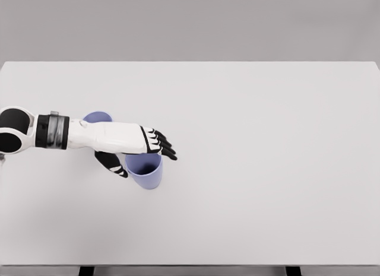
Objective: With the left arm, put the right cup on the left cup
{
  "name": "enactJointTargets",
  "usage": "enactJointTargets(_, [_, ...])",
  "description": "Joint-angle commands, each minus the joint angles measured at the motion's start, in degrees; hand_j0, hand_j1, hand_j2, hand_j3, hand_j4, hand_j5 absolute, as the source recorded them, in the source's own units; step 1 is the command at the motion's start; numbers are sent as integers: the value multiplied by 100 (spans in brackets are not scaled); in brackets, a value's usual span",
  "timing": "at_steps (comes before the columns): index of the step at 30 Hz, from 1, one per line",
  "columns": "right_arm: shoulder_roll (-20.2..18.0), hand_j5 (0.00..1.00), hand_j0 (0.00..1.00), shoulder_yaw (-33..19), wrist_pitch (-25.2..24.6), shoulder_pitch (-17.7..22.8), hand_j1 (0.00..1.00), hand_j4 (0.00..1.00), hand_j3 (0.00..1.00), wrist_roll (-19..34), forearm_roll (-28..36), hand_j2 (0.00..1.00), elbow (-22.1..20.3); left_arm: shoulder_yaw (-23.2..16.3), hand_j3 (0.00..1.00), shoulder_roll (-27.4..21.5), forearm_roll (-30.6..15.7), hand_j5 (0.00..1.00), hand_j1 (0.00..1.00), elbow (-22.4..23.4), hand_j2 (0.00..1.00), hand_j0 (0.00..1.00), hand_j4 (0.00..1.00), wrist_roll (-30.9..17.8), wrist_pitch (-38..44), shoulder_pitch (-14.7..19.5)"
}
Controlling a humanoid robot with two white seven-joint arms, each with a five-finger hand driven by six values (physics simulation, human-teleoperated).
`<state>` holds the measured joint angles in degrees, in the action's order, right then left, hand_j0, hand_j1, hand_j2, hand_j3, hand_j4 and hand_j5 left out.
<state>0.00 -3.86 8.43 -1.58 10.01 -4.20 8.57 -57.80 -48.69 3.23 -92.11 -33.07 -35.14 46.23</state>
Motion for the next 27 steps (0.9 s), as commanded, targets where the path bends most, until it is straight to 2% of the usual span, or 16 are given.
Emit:
enactJointTargets(1, [0, 100, 100, 0, 1, 0, 100, 100, 100, 1, -2, 100, -4, -3, 82, 0, -15, 82, 82, 0, 82, 82, 82, 3, 14, 0])
enactJointTargets(2, [0, 100, 100, 0, 1, 0, 100, 100, 100, 1, -2, 100, 4, -3, 79, 0, -15, 79, 79, 9, 79, 79, 79, 3, 14, 0])
enactJointTargets(4, [0, 100, 100, 0, 1, 0, 100, 100, 100, 1, -2, 100, 4, 14, 67, 0, -6, 67, 67, 9, 67, 67, 67, 3, 14, -70])
enactJointTargets(13, [0, 100, 100, 0, 1, 0, 100, 100, 100, 1, -2, 100, 4, 120, 61, -70, -147, 61, 61, -70, 61, 61, 61, -6, 14, -35])
enactJointTargets(16, [0, 100, 100, 0, 1, 0, 100, 100, 100, 1, -2, 100, 4, 252, 61, -245, -296, 61, 61, -202, 61, 61, 61, -6, 14, -9])
enactJointTargets(19, [0, 100, 100, 0, 1, 0, 100, 100, 100, 1, -2, 100, 4, 243, 60, -641, -692, 60, 60, -465, 60, 60, 60, -24, 14, 378])
enactJointTargets(23, [0, 100, 100, 0, -8, 0, 100, 100, 100, 1, -2, 100, 4, 243, 60, -949, -1008, 60, 60, -527, 60, 60, 60, -32, 14, 756])
enactJointTargets(27, [0, 100, 100, 0, 1, 0, 100, 100, 100, 1, -2, 100, 4, 225, 60, -1265, -1482, 60, 60, -685, 60, 60, 60, -76, 14, 1292])
